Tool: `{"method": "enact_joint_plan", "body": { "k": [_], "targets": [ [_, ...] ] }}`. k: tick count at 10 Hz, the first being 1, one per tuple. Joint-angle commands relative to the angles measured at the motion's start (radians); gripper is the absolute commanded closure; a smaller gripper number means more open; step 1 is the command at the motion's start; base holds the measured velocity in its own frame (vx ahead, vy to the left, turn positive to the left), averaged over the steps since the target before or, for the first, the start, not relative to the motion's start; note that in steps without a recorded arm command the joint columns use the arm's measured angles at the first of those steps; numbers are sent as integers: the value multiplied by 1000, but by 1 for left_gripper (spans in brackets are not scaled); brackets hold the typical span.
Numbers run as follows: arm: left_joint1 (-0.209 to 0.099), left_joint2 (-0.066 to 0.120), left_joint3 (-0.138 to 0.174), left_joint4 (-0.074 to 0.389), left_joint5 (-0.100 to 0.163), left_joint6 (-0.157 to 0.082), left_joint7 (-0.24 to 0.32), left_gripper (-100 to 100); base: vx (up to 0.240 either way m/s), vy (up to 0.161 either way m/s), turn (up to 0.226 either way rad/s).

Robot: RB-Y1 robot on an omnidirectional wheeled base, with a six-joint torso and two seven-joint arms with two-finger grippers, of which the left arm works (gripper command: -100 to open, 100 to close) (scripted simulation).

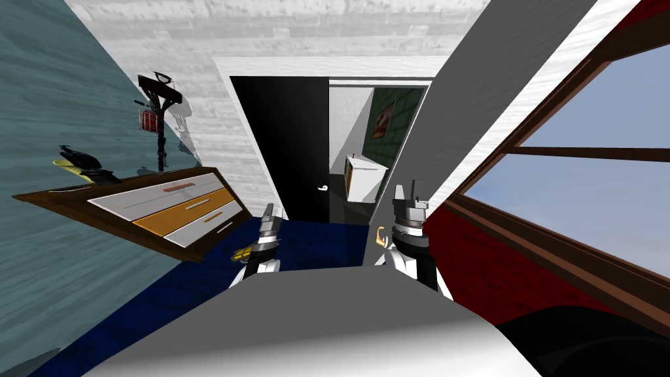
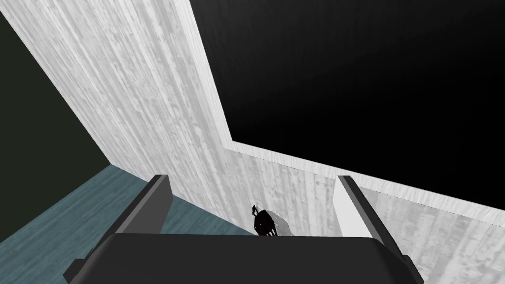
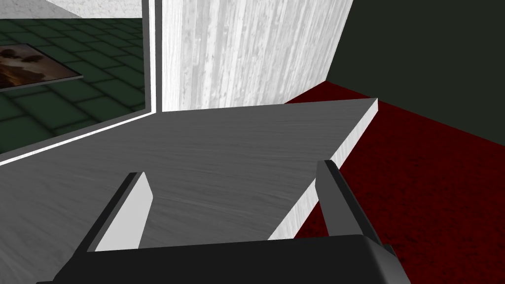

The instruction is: Pull the door open

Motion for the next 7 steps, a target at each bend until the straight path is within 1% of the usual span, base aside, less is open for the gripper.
{"method": "enact_joint_plan", "body": {
  "k": [1,6,7],
  "targets": [
    [-17,-2,-1,40,-1,3,-7,-100,96,18,-67],
    [-63,-1,2,174,1,-7,-22,-100,97,27,-64],
    [-63,-1,2,174,1,-7,-22,-100,66,21,-20]
  ]
}}
